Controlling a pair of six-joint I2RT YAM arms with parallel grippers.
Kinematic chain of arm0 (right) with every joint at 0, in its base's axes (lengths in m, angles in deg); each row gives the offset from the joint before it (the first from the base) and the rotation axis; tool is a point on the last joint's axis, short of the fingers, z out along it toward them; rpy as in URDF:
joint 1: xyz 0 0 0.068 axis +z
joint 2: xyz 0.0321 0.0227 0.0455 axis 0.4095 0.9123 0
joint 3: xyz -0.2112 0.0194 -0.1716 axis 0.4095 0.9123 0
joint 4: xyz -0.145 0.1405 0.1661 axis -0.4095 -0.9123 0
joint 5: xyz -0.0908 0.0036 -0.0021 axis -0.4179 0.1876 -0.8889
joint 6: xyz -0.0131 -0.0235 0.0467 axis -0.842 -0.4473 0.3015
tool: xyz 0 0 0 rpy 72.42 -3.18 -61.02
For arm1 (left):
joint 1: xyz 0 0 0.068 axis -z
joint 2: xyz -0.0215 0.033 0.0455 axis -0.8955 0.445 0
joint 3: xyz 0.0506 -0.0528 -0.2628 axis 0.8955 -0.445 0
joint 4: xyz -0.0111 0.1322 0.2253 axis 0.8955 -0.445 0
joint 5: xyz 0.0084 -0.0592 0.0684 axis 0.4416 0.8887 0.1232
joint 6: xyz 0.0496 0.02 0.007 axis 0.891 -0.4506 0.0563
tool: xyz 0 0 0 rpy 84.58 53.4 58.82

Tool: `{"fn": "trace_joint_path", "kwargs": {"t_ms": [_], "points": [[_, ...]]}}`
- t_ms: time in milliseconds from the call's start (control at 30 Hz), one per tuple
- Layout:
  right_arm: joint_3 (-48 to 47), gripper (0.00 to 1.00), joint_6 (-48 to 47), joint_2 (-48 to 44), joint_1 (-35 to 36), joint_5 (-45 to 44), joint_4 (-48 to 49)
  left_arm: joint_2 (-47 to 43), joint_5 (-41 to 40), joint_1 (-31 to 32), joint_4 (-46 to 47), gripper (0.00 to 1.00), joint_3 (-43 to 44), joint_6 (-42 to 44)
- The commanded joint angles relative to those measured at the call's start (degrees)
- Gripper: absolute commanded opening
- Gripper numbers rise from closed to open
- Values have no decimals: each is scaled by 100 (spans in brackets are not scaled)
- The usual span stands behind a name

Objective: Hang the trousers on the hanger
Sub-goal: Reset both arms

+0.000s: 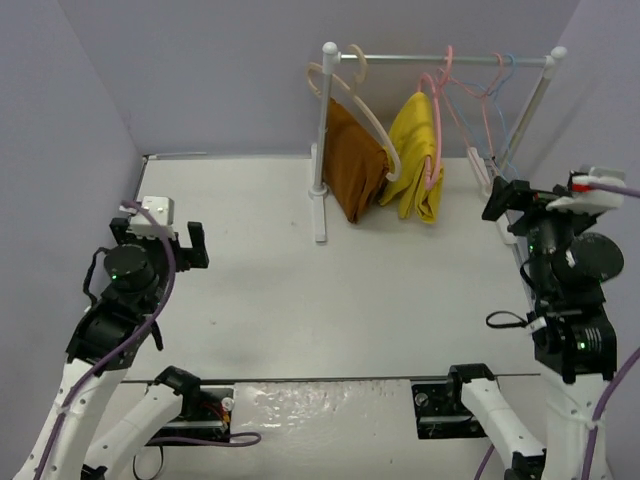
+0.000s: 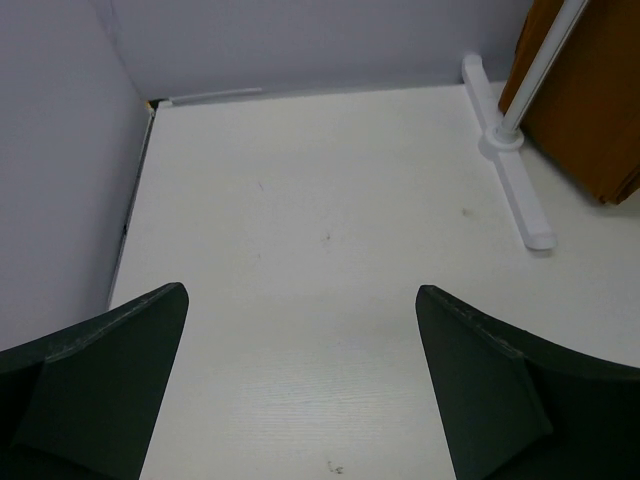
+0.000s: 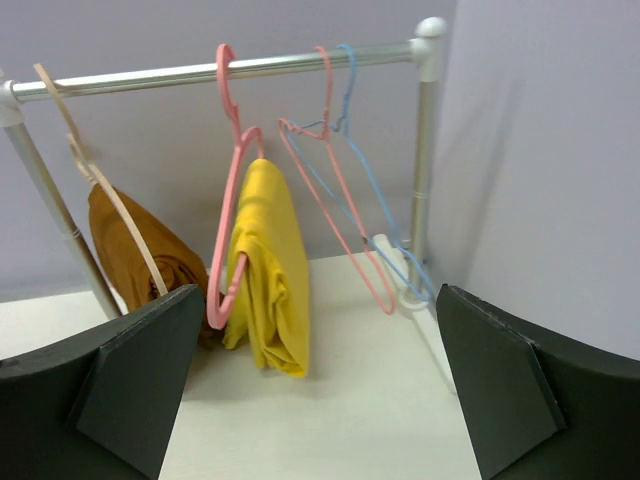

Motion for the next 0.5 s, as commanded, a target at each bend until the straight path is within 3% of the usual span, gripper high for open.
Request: {"fn": "trace_joint_path", "kwargs": {"t_ms": [0,167,467], "points": [[631,100,-119,-873,25,-675,78,-561,-184,-40,-388,97,478,-3],[1133,100,-70,-1845,45,-804,51,-962,-398,-40,-591,97,384,83],[1862,100,-70,-2245,389,-1209,34,-1485,-772,-40,-109,97,-819,-42]]}}
